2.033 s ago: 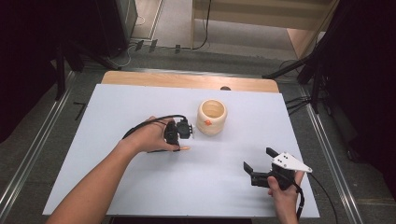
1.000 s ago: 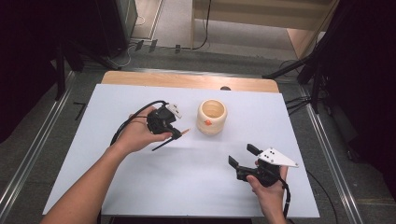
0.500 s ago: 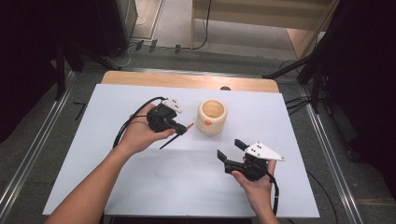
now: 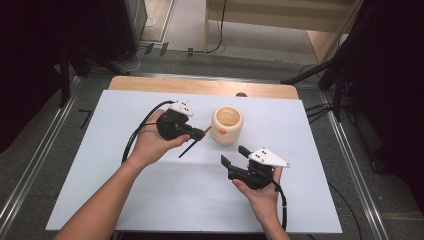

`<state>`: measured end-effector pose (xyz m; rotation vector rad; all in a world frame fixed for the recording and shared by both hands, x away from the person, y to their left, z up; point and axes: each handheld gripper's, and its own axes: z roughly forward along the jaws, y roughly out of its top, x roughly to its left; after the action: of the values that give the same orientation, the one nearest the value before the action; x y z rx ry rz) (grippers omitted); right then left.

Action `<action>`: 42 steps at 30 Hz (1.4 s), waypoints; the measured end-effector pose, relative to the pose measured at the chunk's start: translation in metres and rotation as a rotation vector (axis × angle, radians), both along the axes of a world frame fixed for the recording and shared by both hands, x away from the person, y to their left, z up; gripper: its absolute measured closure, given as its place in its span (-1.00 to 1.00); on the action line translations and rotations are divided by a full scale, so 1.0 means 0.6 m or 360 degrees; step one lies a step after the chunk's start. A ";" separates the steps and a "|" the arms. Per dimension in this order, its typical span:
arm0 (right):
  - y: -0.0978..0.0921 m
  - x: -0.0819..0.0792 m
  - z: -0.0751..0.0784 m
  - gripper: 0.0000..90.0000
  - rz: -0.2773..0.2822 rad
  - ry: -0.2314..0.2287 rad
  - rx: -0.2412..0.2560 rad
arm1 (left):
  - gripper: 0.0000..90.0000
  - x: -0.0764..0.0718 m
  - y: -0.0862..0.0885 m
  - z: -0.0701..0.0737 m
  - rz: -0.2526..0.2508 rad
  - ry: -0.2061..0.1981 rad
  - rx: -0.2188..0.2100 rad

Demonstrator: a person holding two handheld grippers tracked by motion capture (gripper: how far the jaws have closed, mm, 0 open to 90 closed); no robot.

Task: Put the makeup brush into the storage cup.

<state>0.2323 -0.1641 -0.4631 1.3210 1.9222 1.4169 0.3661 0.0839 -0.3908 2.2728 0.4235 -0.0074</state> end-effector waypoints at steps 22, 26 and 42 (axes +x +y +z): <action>0.087 0.027 0.010 0.01 0.0079 0.0026 0.0151 | 0.90 -0.023 -0.004 -0.001 0.0041 -0.0028 -0.0261; 0.098 0.034 0.011 0.07 0.0074 0.0030 0.0147 | 0.90 -0.026 -0.005 0.000 0.0044 -0.0028 -0.0295; 0.105 0.054 0.011 0.49 0.0048 0.0091 0.0241 | 0.90 -0.037 -0.008 -0.002 0.0041 -0.0048 -0.0359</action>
<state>0.2647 -0.1012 -0.4567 1.4202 1.9106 1.5832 0.3440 0.0789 -0.3918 2.0432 0.4149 -0.0072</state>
